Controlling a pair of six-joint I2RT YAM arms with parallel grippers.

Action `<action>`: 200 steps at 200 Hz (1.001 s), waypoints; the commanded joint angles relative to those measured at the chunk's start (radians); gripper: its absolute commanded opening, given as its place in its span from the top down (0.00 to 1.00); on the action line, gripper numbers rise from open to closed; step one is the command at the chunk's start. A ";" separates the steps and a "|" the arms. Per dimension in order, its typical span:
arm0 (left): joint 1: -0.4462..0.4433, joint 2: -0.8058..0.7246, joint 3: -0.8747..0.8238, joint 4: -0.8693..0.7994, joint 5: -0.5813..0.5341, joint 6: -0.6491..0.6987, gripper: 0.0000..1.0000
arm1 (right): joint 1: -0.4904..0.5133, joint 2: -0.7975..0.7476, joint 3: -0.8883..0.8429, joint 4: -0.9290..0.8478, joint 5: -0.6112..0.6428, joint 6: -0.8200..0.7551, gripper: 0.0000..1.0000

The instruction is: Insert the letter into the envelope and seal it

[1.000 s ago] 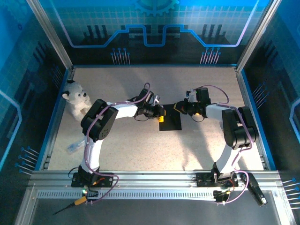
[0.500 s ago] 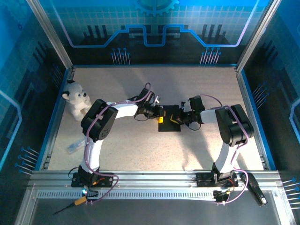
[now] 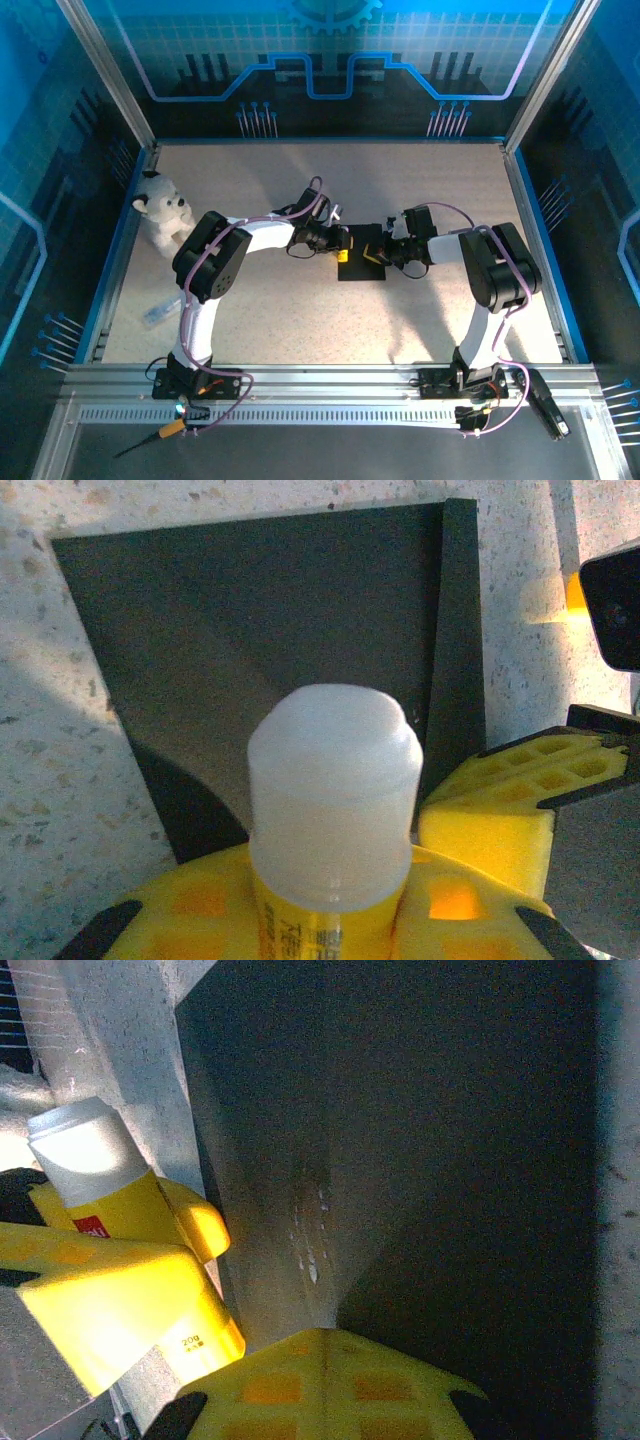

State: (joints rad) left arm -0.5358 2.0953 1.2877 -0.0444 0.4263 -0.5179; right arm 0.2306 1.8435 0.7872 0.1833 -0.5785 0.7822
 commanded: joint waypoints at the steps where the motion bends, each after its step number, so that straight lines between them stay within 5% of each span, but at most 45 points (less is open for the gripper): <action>1: -0.011 -0.010 -0.004 -0.091 -0.019 0.035 1.00 | -0.003 0.007 -0.047 -0.050 0.091 0.011 1.00; 65: -0.012 -0.007 -0.012 -0.095 -0.031 0.051 1.00 | -0.026 -0.046 -0.050 0.013 0.042 0.058 1.00; 200: -0.013 -0.064 0.016 -0.112 -0.025 0.071 1.00 | -0.067 -0.302 0.047 -0.236 0.099 -0.052 0.97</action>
State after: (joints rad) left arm -0.5415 2.0815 1.2945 -0.1017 0.4225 -0.4644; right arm 0.1753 1.5677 0.8379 0.0105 -0.5030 0.7677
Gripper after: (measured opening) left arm 0.233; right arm 0.065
